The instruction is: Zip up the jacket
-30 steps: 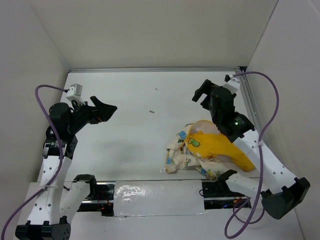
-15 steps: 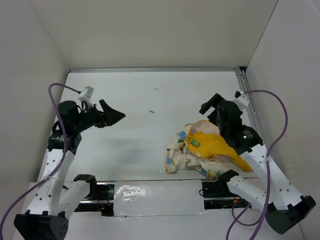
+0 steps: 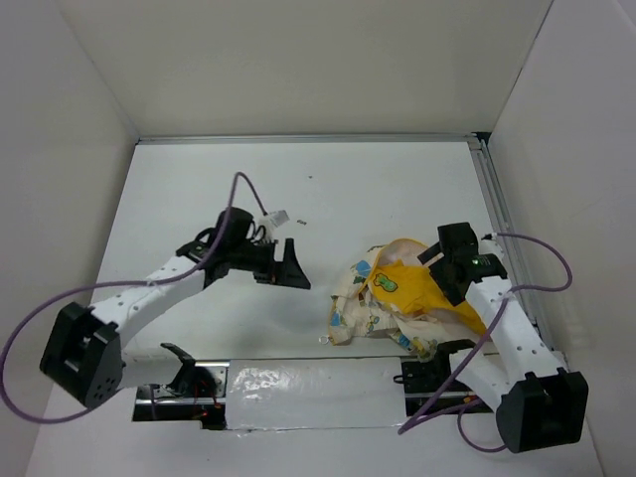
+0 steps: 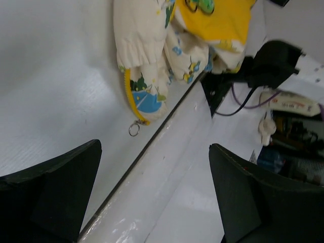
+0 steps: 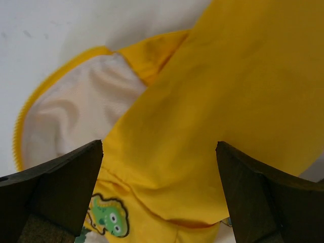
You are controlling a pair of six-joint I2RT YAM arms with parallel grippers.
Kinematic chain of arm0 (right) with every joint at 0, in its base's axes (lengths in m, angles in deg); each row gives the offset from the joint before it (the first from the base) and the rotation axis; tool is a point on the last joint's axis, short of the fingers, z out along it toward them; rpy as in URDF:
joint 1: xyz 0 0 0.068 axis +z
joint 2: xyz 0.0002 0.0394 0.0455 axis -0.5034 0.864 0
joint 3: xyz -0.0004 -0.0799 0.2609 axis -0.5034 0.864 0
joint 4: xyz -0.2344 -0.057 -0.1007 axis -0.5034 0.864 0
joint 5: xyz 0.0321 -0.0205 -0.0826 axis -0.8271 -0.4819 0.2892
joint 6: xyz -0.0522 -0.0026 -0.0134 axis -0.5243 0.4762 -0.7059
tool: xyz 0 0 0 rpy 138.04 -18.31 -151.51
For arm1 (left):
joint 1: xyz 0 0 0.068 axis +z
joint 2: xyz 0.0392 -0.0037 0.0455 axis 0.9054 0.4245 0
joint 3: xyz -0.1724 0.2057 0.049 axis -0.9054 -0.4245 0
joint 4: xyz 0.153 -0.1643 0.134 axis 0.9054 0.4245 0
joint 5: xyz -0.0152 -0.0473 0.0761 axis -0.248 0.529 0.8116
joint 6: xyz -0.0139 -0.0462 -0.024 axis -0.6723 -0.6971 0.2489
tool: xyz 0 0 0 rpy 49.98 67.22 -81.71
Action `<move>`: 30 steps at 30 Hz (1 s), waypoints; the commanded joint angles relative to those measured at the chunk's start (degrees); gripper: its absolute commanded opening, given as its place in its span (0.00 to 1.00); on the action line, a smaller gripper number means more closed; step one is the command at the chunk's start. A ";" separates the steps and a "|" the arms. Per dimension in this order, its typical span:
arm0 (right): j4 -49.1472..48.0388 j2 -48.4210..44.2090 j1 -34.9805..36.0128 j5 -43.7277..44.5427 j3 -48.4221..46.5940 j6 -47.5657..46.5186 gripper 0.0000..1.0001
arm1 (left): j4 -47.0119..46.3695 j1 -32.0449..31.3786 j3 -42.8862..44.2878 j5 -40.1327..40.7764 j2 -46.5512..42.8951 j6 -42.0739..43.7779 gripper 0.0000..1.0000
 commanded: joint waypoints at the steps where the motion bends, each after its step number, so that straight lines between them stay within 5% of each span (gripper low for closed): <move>1: 2.08 0.45 -4.18 -0.96 1.35 2.02 1.00 | -5.56 -6.62 1.50 0.37 5.87 0.90 0.99; 6: 2.27 2.46 -10.07 -2.54 3.99 -0.26 1.00 | -2.32 -16.20 12.63 6.61 21.58 2.22 0.99; 14: -11.00 13.44 -11.31 -12.47 5.41 -6.15 0.98 | 0.85 -17.36 27.76 10.92 39.35 2.83 0.98; 17: -15.29 16.70 -11.22 -15.27 3.21 -7.29 0.76 | 3.31 -17.27 33.73 11.19 44.63 3.80 0.63; 18: -16.36 17.49 -11.13 -16.08 2.77 -7.99 0.52 | 3.57 -17.27 34.98 11.10 45.61 4.41 0.25; 19: -18.55 17.67 -11.05 -17.13 1.28 -8.61 0.40 | 5.32 -17.10 37.51 11.54 46.40 4.51 0.02; 20: -19.52 17.76 -10.87 -18.44 0.40 -9.14 0.02 | 5.94 -17.01 38.41 12.41 46.76 4.77 0.00; 26: -21.29 17.68 -4.20 -18.99 -15.76 -15.46 0.00 | 4.72 -13.06 37.81 15.66 34.39 6.87 0.00; 30: -18.57 17.15 2.92 -9.35 -29.20 -21.16 0.00 | 9.89 -12.35 37.72 29.25 23.67 7.06 0.00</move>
